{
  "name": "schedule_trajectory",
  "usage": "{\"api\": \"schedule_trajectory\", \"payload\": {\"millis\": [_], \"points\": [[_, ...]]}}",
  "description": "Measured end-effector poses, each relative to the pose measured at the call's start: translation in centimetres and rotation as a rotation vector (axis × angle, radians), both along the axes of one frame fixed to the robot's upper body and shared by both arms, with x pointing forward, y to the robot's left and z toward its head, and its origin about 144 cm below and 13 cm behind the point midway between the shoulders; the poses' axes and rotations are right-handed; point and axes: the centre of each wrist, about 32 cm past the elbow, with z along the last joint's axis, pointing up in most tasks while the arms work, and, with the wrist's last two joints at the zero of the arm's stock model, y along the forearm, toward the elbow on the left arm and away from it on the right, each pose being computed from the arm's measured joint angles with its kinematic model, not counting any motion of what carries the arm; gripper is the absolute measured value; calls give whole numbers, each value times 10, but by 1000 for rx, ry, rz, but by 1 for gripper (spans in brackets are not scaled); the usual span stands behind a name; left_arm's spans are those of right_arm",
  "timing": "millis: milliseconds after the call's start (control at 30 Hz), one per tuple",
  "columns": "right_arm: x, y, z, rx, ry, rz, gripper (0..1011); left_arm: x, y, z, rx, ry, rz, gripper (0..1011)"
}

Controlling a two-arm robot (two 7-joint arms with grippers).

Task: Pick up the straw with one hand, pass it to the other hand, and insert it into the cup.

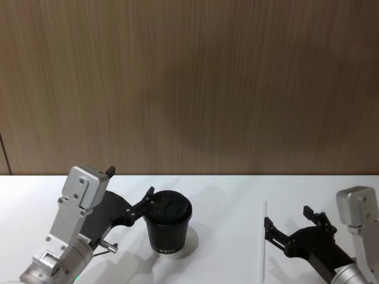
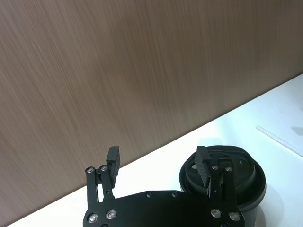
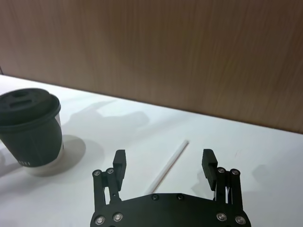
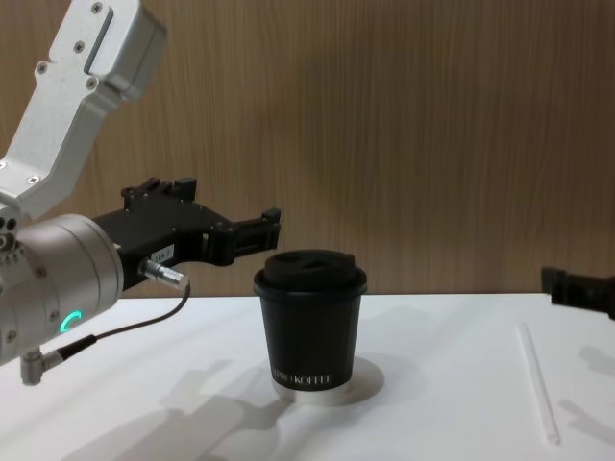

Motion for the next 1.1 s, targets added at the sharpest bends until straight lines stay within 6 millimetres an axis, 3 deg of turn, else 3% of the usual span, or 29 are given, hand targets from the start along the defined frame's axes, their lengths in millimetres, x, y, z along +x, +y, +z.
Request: {"api": "schedule_trajectory", "payload": {"millis": [1100], "points": [[23,6,4,-43,215,67,1001,0,0,0,0,0,0,1000]]}}
